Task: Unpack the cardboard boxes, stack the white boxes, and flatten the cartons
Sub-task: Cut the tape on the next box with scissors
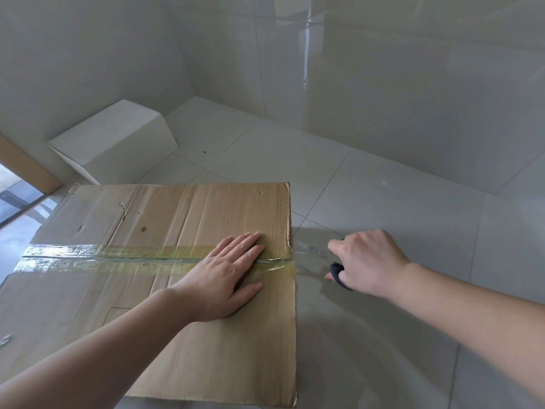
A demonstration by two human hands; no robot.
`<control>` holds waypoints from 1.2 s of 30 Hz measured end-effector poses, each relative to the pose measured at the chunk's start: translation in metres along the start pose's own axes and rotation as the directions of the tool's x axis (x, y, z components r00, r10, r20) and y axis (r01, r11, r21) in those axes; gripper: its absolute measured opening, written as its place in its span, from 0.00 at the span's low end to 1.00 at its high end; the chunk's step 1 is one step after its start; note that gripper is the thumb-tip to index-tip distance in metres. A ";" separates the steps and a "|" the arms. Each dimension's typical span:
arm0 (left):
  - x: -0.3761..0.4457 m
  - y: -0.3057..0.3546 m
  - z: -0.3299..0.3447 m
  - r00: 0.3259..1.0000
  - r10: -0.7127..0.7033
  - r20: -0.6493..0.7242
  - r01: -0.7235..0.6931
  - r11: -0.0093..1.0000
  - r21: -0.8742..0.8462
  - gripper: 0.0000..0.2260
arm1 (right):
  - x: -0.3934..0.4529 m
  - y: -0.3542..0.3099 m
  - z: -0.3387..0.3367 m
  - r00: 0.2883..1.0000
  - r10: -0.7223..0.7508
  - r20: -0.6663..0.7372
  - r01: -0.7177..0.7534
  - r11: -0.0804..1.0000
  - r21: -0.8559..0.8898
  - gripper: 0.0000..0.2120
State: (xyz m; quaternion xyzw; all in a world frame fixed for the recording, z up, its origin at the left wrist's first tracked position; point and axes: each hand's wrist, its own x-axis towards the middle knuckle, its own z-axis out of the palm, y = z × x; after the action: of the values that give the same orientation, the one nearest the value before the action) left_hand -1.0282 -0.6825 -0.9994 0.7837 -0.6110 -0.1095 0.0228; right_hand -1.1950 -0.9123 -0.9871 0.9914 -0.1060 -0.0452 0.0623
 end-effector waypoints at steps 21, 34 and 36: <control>0.011 0.009 -0.023 0.989 0.034 -0.145 -0.043 0.998 -0.055 0.19 | 0.014 0.023 -0.020 0.985 0.006 0.172 -0.050 0.966 0.255 0.10; 0.001 0.067 -0.019 0.859 0.507 0.073 -0.509 0.861 0.011 0.07 | 0.012 0.045 -0.018 0.674 -0.346 0.653 -0.460 0.494 0.738 0.17; 0.000 0.069 -0.019 0.856 0.509 0.092 -0.512 0.859 0.004 0.07 | 0.014 0.045 -0.017 0.662 -0.356 0.660 -0.489 0.463 0.740 0.18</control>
State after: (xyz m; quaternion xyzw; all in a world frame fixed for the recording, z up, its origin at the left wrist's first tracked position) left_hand -1.0901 -0.7020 -0.9688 0.5883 -0.7988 -0.1250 0.0128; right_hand -1.1890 -0.9566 -0.9656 0.7537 -0.1722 -0.3819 -0.5064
